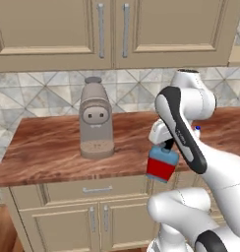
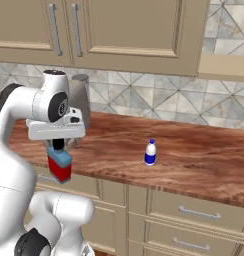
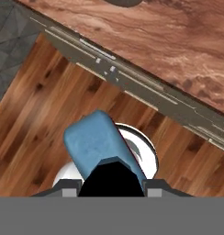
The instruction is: Place the drinks on the dining counter in a tight cluster.
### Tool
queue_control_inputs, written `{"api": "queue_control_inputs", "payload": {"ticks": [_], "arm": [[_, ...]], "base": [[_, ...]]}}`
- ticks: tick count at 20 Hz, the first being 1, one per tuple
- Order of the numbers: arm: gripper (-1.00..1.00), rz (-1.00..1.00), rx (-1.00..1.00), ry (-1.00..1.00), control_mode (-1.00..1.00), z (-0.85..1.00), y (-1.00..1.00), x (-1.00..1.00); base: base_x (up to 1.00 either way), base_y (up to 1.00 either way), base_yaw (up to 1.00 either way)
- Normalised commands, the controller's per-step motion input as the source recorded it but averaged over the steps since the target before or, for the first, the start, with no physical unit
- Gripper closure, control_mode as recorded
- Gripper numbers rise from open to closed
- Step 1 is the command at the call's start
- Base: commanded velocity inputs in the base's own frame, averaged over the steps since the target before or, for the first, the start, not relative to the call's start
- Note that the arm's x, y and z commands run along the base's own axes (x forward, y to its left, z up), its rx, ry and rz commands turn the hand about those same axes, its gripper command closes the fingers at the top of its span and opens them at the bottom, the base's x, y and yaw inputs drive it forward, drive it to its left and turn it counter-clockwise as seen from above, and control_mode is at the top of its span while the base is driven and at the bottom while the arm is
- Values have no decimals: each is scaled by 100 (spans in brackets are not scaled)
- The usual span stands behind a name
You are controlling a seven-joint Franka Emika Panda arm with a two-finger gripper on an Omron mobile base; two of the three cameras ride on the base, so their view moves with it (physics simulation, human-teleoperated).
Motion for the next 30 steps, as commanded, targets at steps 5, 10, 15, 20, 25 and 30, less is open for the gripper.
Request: {"api": "queue_control_inputs", "payload": {"ticks": [5,10,15,20,25,30], "arm": [[100,0,0,0,100,0,0,0],[100,0,0,0,100,0,0,0],[100,0,0,0,100,0,0,0],[100,0,0,0,100,0,0,0],[100,0,0,0,100,0,0,0],[100,0,0,0,100,0,0,0]], "base": [[-27,52,28],[0,55,91],[-5,34,94],[-23,1,89],[-28,0,85],[-9,0,86]]}}
